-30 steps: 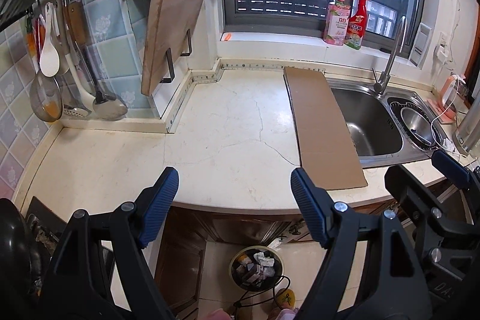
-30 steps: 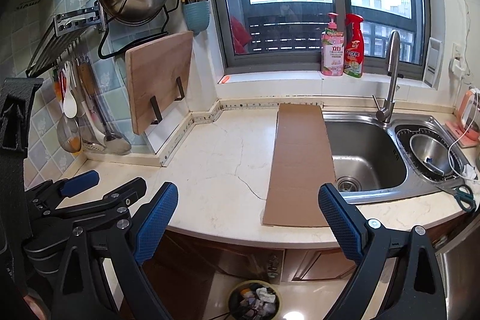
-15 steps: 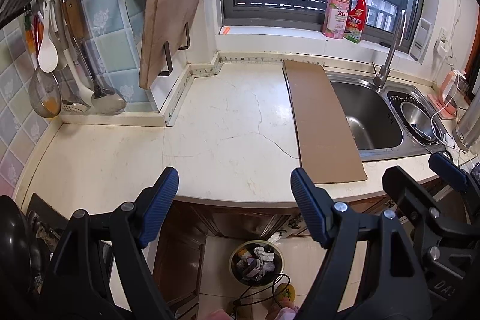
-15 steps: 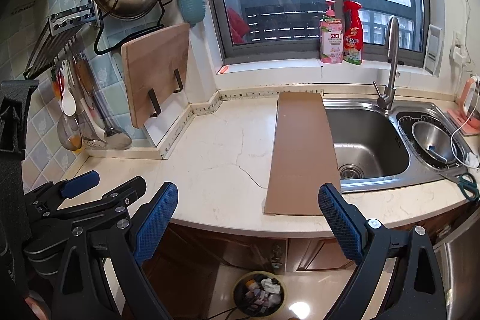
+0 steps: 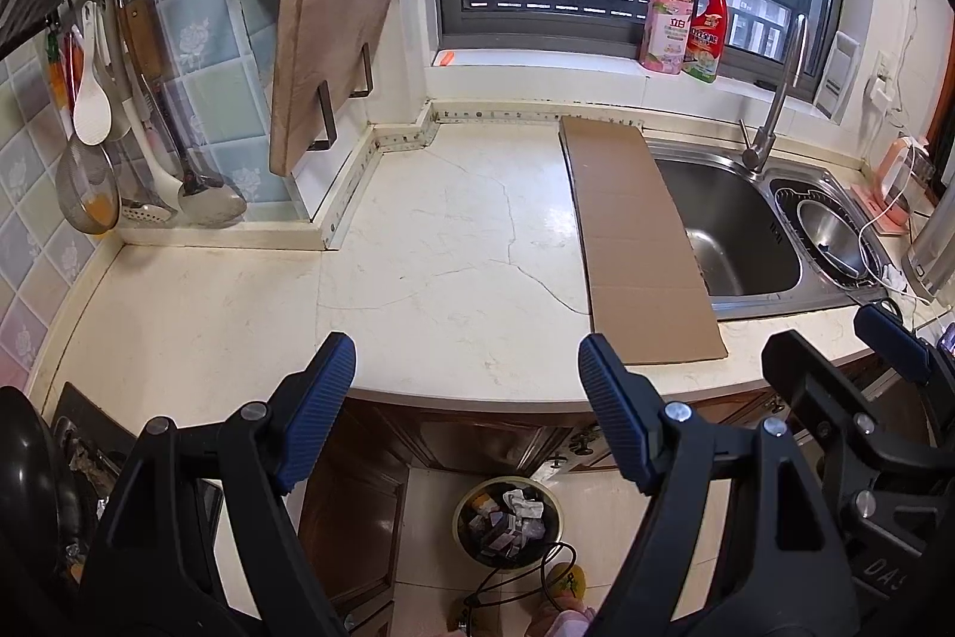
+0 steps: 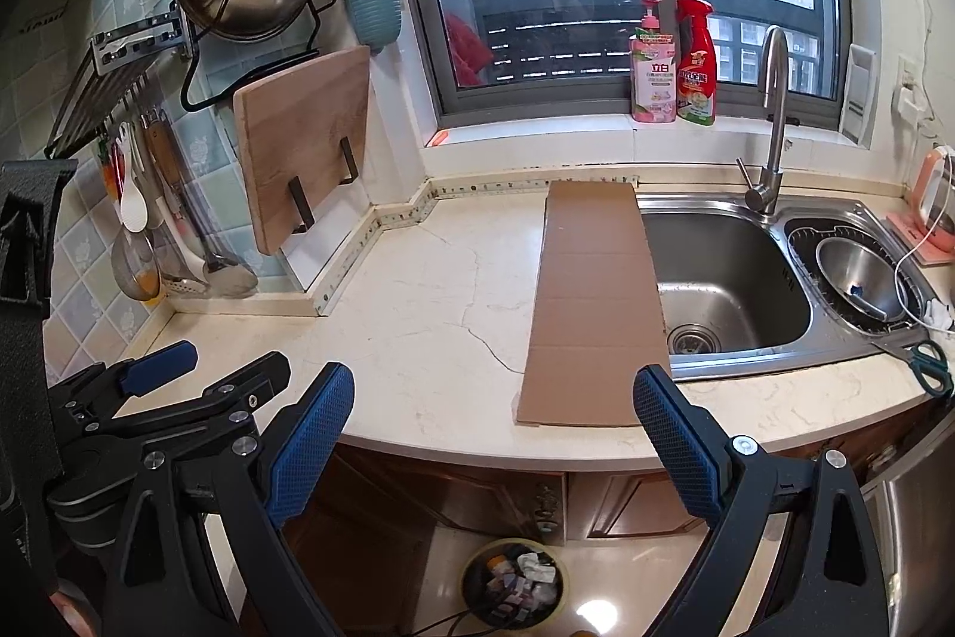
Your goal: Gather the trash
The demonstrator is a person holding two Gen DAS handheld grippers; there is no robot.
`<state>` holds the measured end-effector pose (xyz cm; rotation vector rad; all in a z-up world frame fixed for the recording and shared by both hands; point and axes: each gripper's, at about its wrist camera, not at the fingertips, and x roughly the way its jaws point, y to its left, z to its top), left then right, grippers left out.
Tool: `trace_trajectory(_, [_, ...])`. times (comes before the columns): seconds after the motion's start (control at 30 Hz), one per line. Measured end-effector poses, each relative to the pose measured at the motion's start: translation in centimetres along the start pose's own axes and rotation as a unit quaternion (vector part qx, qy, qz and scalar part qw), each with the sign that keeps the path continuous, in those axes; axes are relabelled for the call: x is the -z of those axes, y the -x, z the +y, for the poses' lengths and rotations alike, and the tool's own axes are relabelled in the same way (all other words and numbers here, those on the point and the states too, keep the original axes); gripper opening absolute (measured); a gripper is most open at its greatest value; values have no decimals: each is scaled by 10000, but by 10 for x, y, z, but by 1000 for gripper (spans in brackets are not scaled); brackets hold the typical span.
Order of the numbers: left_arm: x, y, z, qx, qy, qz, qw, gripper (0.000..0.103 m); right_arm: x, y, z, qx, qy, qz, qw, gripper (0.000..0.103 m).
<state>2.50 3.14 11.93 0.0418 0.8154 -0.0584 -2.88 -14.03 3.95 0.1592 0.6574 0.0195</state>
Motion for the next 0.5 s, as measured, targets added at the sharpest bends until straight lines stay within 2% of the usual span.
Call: trace_trajectory(0.5, [7,-2,-4,-93,39,21,9999,75,0,-6,-10,-104,37,-23,9999,96])
